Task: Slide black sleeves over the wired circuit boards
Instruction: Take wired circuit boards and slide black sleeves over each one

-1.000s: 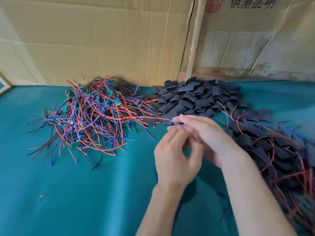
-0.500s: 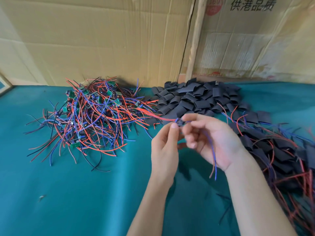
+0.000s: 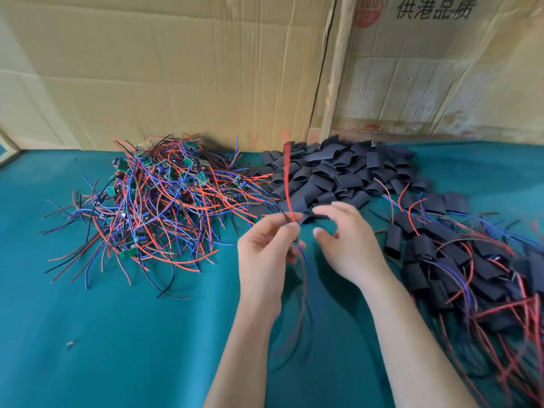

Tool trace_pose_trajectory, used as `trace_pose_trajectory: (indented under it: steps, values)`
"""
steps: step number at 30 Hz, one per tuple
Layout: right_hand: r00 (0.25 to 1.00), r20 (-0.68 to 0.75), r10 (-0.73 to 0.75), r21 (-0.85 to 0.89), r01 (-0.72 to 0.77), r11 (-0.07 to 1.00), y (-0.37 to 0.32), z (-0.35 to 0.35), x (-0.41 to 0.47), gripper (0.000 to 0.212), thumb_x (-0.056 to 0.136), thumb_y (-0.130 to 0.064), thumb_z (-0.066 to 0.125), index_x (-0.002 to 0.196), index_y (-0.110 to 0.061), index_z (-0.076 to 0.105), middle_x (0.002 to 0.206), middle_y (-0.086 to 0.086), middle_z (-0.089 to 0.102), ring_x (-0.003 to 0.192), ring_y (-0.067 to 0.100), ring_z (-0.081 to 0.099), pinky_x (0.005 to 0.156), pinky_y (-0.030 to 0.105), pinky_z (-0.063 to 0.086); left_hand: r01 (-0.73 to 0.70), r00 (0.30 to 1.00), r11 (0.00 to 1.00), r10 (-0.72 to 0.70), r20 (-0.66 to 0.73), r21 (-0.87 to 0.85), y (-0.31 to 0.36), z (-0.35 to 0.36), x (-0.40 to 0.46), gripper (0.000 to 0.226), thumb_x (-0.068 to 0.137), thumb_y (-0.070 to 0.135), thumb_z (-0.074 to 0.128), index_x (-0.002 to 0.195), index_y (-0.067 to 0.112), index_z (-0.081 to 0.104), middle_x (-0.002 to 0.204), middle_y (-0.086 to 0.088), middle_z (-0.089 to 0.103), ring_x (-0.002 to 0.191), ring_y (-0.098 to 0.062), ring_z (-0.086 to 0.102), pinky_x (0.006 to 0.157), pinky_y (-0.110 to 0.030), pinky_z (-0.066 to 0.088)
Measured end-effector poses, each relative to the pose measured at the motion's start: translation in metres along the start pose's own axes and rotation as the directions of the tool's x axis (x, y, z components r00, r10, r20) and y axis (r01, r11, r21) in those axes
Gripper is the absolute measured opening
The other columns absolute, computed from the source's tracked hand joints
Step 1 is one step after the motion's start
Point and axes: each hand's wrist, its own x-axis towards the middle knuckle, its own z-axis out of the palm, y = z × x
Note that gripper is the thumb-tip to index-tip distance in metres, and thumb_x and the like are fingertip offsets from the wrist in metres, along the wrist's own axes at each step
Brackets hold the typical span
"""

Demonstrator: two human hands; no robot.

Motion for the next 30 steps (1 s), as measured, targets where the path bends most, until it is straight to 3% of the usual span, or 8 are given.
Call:
trace_pose_trajectory:
  steps: [2,6,9,12,15,18,23,30]
  values:
    - [0.997,0.065,0.032,-0.149,-0.022,0.989,-0.003,0.007,-0.001,0.048,0.098,-0.027,0.058,0.146,-0.028,0.053,0.161,0.012,0.035,0.141,0.029,0.042,0.109,0.036,0.036,-0.008,0.999,0.998,0.005,0.043,0.068,-0.001,0.003,-0.001,0.011,0.079,0.018,0.063,0.079,0.02,0.075,0.063,0.002,0.062,0.056,-0.015,0.054,0.051,-0.019,0.043]
    - [0.991,0.086,0.102,-0.259,-0.076,0.963,-0.01,0.013,-0.001,0.055,0.098,-0.033,0.058,0.151,-0.027,0.044,0.163,0.018,0.027,0.144,0.036,0.035,0.108,0.042,0.039,-0.048,0.998,0.973,0.038,0.048,0.224,-0.006,0.004,-0.002,0.014,0.09,0.015,0.066,0.077,0.018,0.071,0.062,0.003,0.066,0.057,-0.013,0.057,0.055,-0.027,0.052]
    - [0.989,0.074,0.125,-0.234,-0.104,0.967,-0.011,0.011,-0.001,0.053,0.098,-0.032,0.058,0.15,-0.024,0.048,0.162,0.016,0.03,0.144,0.033,0.036,0.11,0.039,0.036,-0.061,0.998,0.949,0.059,0.016,0.309,-0.008,0.001,0.0,0.021,0.086,0.028,0.068,0.073,0.012,0.07,0.062,0.002,0.063,0.061,-0.01,0.053,0.063,-0.033,0.05]
    - [0.989,-0.025,0.147,-0.124,-0.148,0.981,-0.008,0.008,-0.004,0.036,0.094,-0.018,0.061,0.13,-0.022,0.066,0.145,0.008,0.045,0.123,0.031,0.054,0.091,0.033,0.041,-0.034,0.999,0.947,0.042,-0.018,0.318,-0.009,-0.002,0.001,0.035,0.083,0.036,0.068,0.073,0.003,0.068,0.061,-0.007,0.056,0.06,-0.01,0.046,0.061,-0.029,0.04]
    - [0.98,-0.122,0.155,-0.093,-0.167,0.982,-0.004,0.003,-0.006,0.011,0.089,-0.011,0.063,0.092,-0.017,0.072,0.117,0.004,0.053,0.097,0.029,0.059,0.075,0.031,0.038,0.012,0.999,0.961,-0.001,-0.039,0.277,-0.008,-0.003,0.004,0.018,0.091,0.02,0.071,0.074,0.014,0.074,0.061,0.001,0.063,0.059,-0.012,0.055,0.062,-0.027,0.049]
    - [0.976,-0.148,0.158,-0.098,-0.173,0.98,-0.003,-0.001,-0.006,0.016,0.083,-0.019,0.073,0.068,-0.015,0.067,0.096,0.002,0.058,0.087,0.029,0.059,0.069,0.032,0.039,0.017,0.999,0.959,-0.007,-0.035,0.283,-0.007,-0.005,0.005,0.012,0.091,0.012,0.07,0.088,0.022,0.075,0.068,-0.005,0.071,0.062,-0.015,0.06,0.064,-0.031,0.051]
    - [0.977,-0.149,0.155,-0.004,-0.157,0.988,-0.003,-0.004,-0.007,0.021,0.07,-0.02,0.08,0.067,-0.023,0.059,0.082,-0.008,0.061,0.075,0.018,0.058,0.056,0.028,0.035,-0.006,1.0,0.915,0.017,-0.024,0.404,-0.009,-0.005,0.004,0.02,0.085,0.007,0.067,0.09,0.026,0.072,0.061,-0.004,0.069,0.054,-0.011,0.056,0.059,-0.024,0.047]
    - [0.995,-0.064,0.081,0.254,-0.063,0.965,-0.005,-0.016,-0.01,0.024,0.067,-0.006,0.083,0.073,-0.023,0.066,0.069,-0.009,0.071,0.068,0.01,0.066,0.065,0.022,0.052,-0.065,0.996,0.82,0.088,-0.013,0.569,-0.012,-0.003,0.003,0.015,0.082,0.011,0.06,0.086,0.026,0.062,0.064,-0.003,0.063,0.062,-0.022,0.059,0.064,-0.032,0.048]
